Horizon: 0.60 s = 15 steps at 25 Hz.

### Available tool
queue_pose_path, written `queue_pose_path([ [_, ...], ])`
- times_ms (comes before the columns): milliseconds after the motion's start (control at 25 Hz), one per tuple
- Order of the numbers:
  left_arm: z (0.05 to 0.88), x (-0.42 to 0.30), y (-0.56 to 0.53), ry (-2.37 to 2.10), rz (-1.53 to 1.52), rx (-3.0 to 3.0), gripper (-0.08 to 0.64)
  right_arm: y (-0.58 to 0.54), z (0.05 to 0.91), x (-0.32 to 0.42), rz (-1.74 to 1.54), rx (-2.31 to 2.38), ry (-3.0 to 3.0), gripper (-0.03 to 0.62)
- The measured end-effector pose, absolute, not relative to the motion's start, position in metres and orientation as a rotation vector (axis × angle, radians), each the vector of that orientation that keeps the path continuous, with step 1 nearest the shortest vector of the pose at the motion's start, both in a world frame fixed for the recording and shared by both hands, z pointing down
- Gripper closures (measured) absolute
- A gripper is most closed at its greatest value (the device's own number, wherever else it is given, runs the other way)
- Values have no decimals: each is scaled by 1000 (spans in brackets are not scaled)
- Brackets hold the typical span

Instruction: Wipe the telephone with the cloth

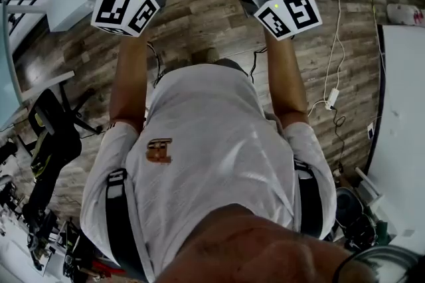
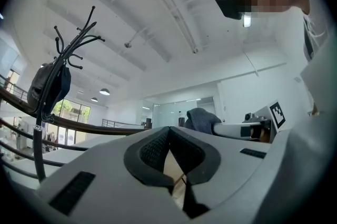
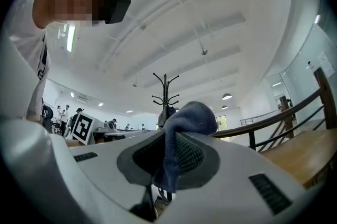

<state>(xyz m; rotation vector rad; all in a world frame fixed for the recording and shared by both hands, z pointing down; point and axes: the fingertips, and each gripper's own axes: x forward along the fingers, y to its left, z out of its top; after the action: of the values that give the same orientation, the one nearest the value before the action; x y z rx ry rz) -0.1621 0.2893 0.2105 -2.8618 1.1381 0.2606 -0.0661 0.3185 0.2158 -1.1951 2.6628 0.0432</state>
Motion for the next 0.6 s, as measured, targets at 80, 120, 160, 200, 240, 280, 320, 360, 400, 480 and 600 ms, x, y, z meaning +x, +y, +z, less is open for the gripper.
queue_pose_path([
  [80,211,-154,290,1153,251,-2853,543,319,218,-55,42,-1188,2668,532],
  [120,211,-150,290,1161,245,-2848,543,319,219,-50,40,-1185,2669,532],
  [160,212,-147,290,1168,240,-2845,543,319,219,-45,37,-1181,2670,532],
  [200,212,-143,290,1175,237,-2841,543,319,220,-40,34,-1177,2672,532],
  [240,212,-139,290,1183,234,-2838,543,318,221,-35,33,-1171,2674,532],
  [280,212,-135,289,1190,231,-2835,543,318,221,-30,32,-1166,2677,532],
  [320,213,-131,289,1196,229,-2832,543,317,222,-24,33,-1161,2680,532],
  [360,214,-127,288,1201,229,-2829,543,317,224,-19,34,-1158,2682,532],
  [400,215,-123,288,1206,228,-2825,543,316,225,-14,36,-1157,2683,532],
  [480,216,-117,286,1216,227,-2820,543,313,227,-4,32,-1163,2683,532],
  [600,219,-109,280,1229,221,-2824,543,307,231,9,16,-1178,2683,532],
])
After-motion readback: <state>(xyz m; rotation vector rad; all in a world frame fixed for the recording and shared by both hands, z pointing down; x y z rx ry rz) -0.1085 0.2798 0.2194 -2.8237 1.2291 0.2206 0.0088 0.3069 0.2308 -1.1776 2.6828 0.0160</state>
